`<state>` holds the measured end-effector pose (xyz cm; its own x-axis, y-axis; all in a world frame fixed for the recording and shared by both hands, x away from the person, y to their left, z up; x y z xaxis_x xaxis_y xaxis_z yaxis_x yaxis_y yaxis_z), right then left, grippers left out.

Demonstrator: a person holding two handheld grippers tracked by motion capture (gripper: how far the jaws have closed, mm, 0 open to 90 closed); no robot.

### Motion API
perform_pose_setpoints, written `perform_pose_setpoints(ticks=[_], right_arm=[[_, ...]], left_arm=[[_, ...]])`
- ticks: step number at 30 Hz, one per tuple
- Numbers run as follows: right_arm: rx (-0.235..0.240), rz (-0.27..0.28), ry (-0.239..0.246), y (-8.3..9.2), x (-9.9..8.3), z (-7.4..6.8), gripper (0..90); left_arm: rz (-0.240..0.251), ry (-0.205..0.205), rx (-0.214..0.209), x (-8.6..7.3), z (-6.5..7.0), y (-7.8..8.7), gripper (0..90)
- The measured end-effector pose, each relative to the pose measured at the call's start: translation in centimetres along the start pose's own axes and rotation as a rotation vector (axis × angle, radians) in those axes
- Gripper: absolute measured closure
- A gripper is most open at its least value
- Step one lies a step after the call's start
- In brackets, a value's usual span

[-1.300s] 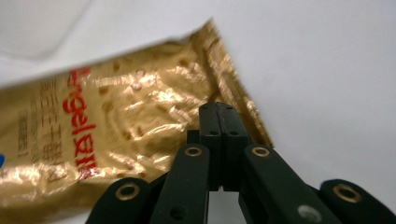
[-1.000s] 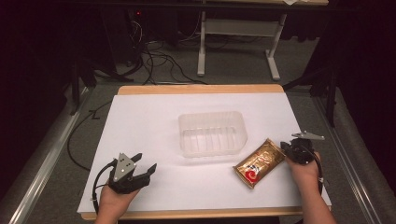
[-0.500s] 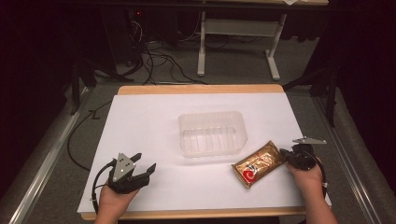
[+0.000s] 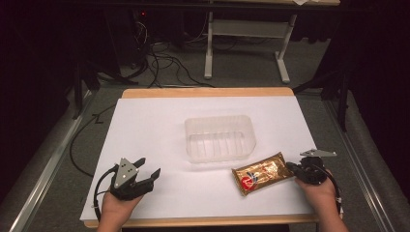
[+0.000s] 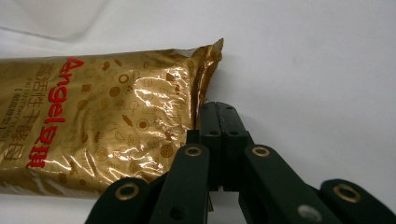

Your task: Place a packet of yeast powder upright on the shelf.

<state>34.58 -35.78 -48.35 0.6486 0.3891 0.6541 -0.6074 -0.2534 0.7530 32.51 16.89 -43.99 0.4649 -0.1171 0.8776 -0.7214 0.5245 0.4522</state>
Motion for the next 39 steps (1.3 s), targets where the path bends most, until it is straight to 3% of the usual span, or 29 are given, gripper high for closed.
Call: perform_pose_setpoints(ticks=[12,24,33,39], right_arm=[[0.012,-0.001,0.011,1.0,-0.9,-1.3,90.0],[0.011,0.004,0.033,1.0,-0.8,-1.4,89.1],[-0.012,0.004,0.017,1.3,-0.9,-1.5,84.4],[-0.051,0.028,-0.037,2.1,-1.1,-1.7,75.7]], left_arm=[[0.007,0.003,-0.002,0.1,-0.1,0.1,36.1],[0.007,0.006,-0.003,0.1,-0.1,0.0,36.0],[0.006,0.002,-0.008,0.2,0.1,-0.2,36.0],[0.007,0.001,-0.012,0.3,0.1,-0.3,36.0]])
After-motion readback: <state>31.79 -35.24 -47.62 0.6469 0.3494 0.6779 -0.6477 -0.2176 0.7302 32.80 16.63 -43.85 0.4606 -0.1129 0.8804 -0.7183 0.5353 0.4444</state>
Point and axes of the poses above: each handheld gripper's, and its own axes: y roughly backward along the jaws, x roughly out of its top, z roughly to its right, the point moved 3 cm from there along -y, roughly forward along the jaws, and after that the axes turned 13 degrees about y, right-handed, at the moved point
